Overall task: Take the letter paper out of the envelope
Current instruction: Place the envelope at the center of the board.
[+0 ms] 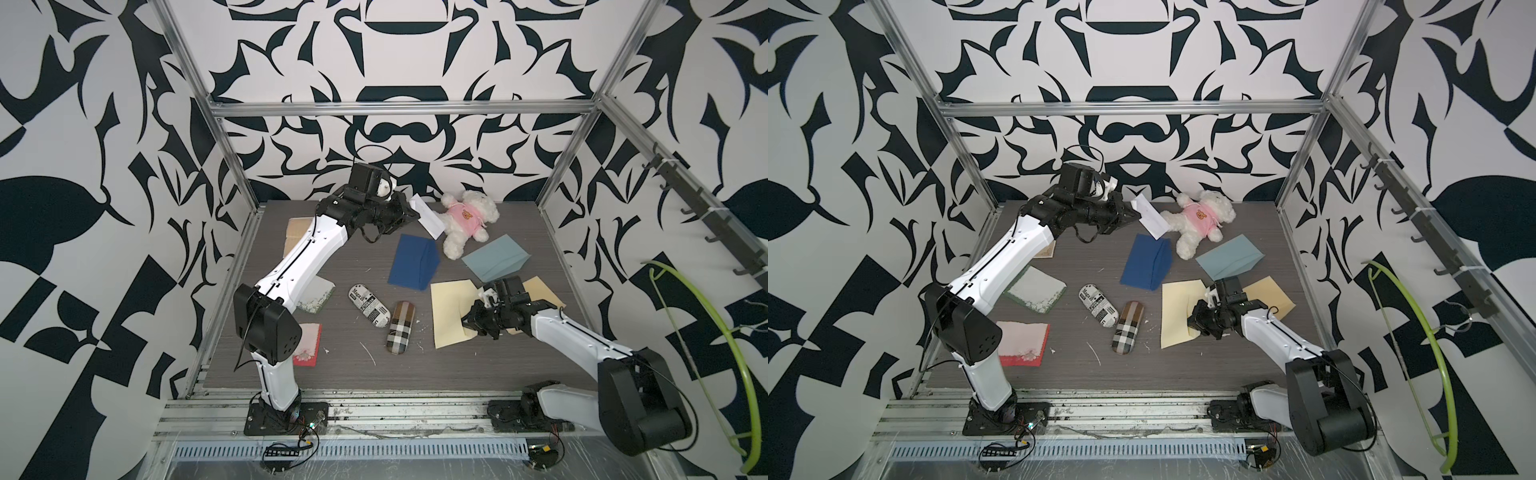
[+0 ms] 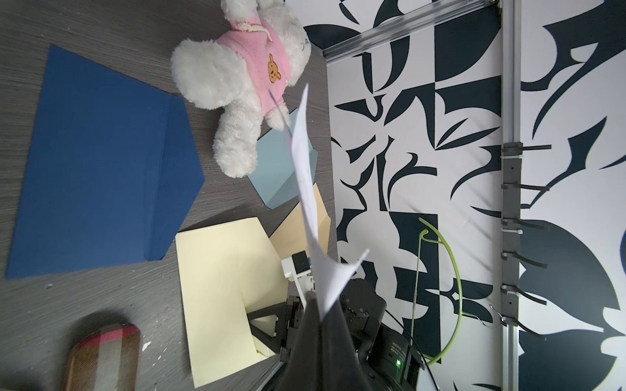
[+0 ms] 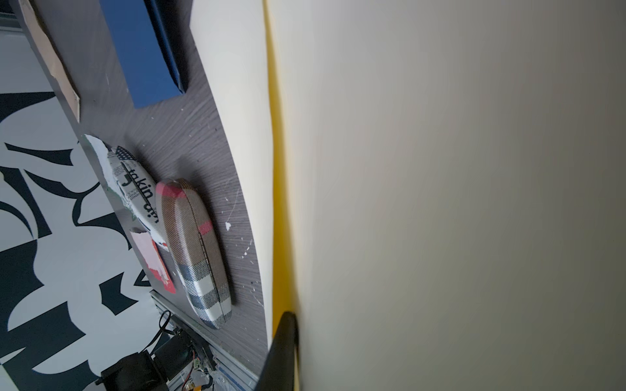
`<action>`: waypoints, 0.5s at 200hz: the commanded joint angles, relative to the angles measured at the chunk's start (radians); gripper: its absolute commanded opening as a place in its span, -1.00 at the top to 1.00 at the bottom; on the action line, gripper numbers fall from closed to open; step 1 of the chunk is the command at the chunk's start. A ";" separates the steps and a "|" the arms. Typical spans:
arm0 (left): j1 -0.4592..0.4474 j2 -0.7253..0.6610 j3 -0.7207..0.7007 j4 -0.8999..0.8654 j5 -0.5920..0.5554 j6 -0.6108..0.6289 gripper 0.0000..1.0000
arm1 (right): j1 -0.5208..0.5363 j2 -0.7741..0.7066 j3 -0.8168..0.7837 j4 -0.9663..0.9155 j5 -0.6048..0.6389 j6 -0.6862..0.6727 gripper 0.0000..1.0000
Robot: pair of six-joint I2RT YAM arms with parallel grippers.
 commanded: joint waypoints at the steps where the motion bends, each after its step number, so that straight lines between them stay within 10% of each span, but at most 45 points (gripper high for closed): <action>1: 0.001 -0.032 -0.008 0.012 0.015 0.021 1.00 | -0.012 0.018 0.020 -0.026 -0.036 -0.066 0.80; 100: 0.002 -0.011 -0.005 -0.008 0.020 0.030 1.00 | -0.022 -0.042 0.223 -0.432 0.275 -0.194 0.15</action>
